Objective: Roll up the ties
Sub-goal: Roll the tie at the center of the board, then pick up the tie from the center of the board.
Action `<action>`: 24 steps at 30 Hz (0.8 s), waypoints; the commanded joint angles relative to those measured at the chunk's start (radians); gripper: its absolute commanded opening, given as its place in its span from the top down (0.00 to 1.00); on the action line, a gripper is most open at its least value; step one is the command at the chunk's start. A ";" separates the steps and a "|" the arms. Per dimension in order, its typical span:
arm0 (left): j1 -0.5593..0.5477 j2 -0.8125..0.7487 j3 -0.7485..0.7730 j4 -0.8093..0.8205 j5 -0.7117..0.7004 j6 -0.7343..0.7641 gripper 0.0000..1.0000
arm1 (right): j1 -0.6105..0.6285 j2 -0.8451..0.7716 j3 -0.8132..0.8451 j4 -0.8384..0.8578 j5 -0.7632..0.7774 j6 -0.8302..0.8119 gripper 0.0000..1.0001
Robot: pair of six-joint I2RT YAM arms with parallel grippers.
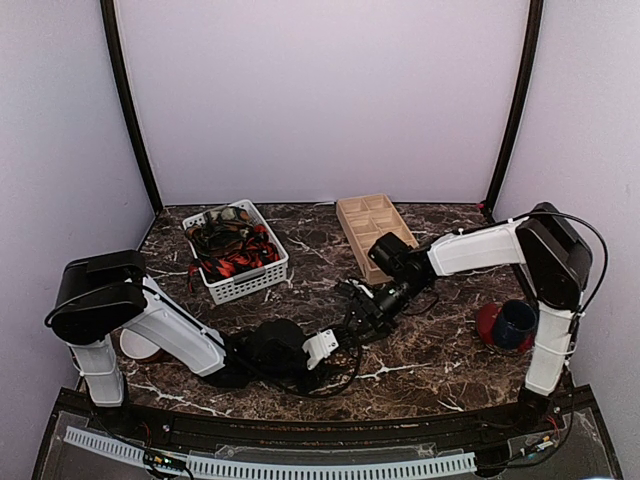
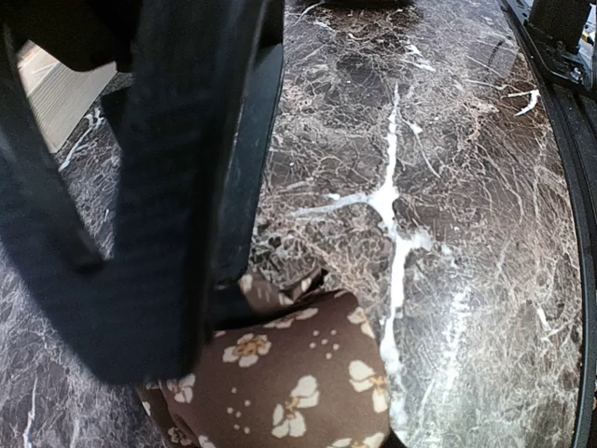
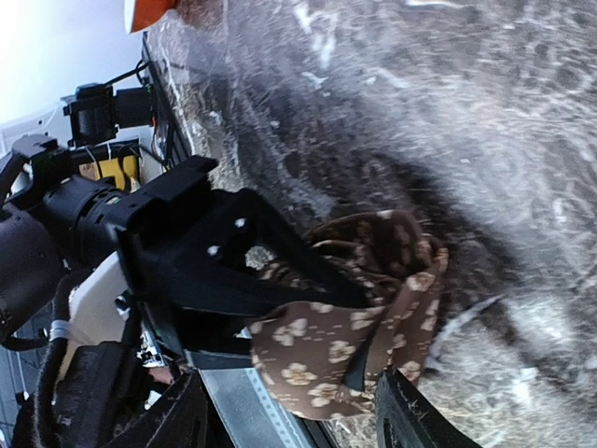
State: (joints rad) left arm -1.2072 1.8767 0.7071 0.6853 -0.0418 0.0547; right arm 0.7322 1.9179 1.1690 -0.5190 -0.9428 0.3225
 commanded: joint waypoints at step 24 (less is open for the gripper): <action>-0.005 0.044 -0.008 -0.113 0.027 -0.005 0.70 | 0.065 -0.022 0.046 -0.014 0.075 -0.005 0.18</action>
State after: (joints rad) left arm -1.2072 1.8812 0.7132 0.6853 -0.0391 0.0517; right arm 0.7784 1.9057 1.1942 -0.5674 -0.7601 0.3305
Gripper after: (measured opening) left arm 0.297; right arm 0.819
